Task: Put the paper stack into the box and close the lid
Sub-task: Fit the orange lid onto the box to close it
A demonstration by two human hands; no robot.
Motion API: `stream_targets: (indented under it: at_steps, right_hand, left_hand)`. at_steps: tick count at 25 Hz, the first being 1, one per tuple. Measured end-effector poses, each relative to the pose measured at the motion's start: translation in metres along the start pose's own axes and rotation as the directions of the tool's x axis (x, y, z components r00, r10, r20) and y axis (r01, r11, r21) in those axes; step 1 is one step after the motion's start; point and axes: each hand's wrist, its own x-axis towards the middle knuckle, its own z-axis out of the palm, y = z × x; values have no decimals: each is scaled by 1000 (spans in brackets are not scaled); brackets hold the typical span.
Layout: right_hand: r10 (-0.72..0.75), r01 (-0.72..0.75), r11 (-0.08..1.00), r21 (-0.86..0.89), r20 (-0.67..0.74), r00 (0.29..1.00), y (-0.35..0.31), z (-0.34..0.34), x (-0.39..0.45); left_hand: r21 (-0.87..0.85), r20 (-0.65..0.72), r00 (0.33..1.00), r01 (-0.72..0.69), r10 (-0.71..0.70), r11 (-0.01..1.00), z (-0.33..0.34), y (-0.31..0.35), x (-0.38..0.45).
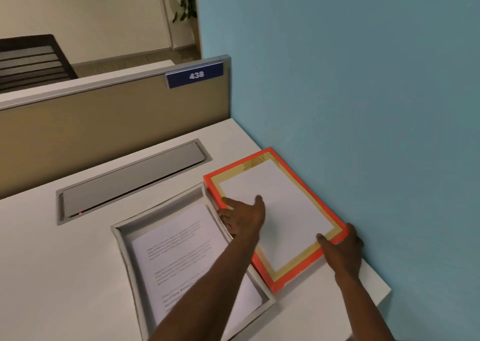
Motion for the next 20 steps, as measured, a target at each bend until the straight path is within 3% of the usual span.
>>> stream_targets:
  at_steps: [5,9,16,20]
  right_hand:
    - [-24,29,998,64,-75,997,-5,-14,7]
    - [-130,135,990,38,-101,986,-4,-21,9]
    - [-163,179,962,207,-90,983,-29,-48,-10]
    - [-197,216,939,269,-97,976,-45,-75,-28]
  left_hand:
    - [-228,-5,991,128,-132,965,-3,14,6]
    - [-237,-3,991,130,-135,963,-12,7,9]
    - [-345,-30,981,-193,194,919,-35,-24,-26]
    - [-382,-4,949,-292,314,877,-52,-18,-44]
